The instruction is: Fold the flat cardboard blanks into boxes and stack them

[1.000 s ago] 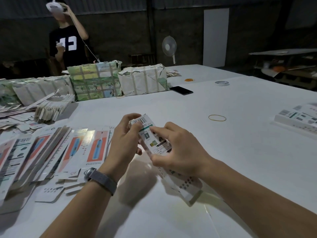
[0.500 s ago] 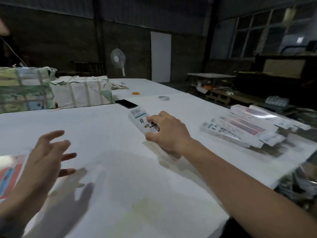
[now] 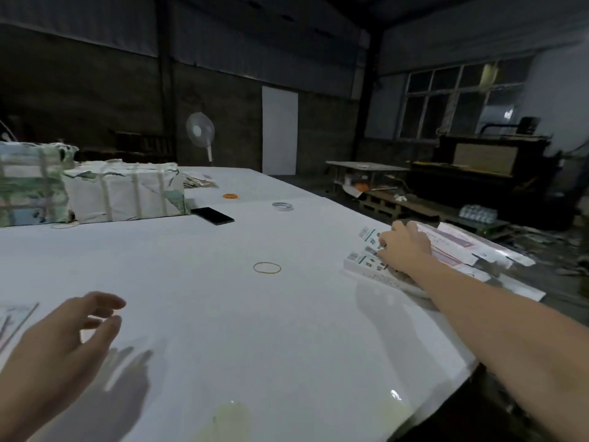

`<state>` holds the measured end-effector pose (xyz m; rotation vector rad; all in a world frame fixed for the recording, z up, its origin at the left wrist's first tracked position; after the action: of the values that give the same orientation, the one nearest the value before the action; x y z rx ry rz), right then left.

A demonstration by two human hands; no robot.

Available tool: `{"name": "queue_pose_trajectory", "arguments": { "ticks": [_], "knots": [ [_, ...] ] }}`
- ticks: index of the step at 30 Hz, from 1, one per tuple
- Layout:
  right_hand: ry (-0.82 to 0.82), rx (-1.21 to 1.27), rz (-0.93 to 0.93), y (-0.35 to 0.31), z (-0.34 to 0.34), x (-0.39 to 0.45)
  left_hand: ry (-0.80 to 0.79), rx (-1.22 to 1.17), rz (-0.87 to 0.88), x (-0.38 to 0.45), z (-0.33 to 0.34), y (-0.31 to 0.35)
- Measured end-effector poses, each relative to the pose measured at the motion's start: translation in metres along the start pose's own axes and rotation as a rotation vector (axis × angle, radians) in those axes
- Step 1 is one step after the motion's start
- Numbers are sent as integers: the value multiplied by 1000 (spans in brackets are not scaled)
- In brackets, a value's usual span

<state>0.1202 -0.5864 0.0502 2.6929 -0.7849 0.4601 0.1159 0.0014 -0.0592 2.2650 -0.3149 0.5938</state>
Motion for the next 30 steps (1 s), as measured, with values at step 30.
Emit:
{"name": "queue_pose_trajectory", "arguments": {
  "ticks": [30],
  "knots": [
    [-60,1142,-1003,-324,-102,-257,-241,679,-398,-25,-78,16]
  ]
}}
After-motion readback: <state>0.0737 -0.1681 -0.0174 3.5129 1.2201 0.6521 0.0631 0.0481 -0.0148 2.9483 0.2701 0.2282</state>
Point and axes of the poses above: each hand's wrist, its own x-axis towards the middle knuckle, its own z-axis out of the palm, y = z × x, the point moved 7 cm from there along x, towards the middle knuckle, and after that the axes turned 6 degrees about z, right-handed, at the moved point
